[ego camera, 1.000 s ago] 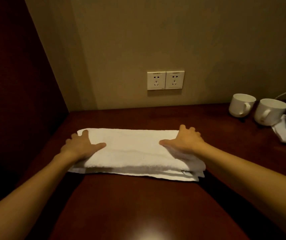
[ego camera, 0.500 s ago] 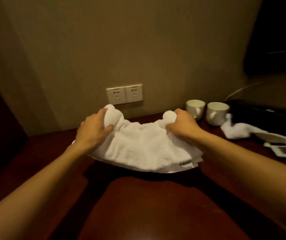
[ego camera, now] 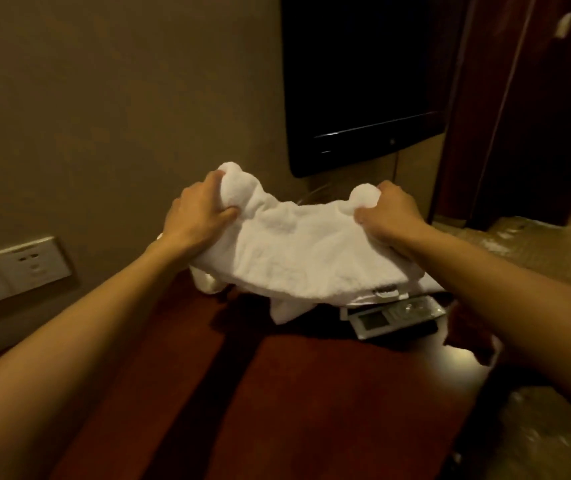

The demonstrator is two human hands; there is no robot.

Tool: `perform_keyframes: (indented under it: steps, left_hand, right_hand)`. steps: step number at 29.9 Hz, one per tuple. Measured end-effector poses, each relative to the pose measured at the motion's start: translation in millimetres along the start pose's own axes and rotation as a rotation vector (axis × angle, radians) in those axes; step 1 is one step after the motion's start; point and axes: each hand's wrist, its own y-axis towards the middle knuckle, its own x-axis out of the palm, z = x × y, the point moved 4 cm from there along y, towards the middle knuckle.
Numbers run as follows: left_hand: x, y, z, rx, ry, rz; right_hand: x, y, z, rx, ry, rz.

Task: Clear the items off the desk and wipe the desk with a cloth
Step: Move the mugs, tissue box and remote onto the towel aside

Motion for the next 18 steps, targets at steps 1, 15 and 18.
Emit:
perform_keyframes:
  steps: [1,15,18]
  left_hand:
    - [18,12,9,0.018,-0.026,-0.008]
    - [147,25,95,0.292,0.257,0.025]
    - [163,-5,175,0.545,0.134,0.006]
  right_hand:
    - [-4,11,13,0.015,-0.003,0.016]
    - [0,37,143,0.111,-0.151,-0.103]
    - [-12,25,156,0.112,-0.182,-0.101]
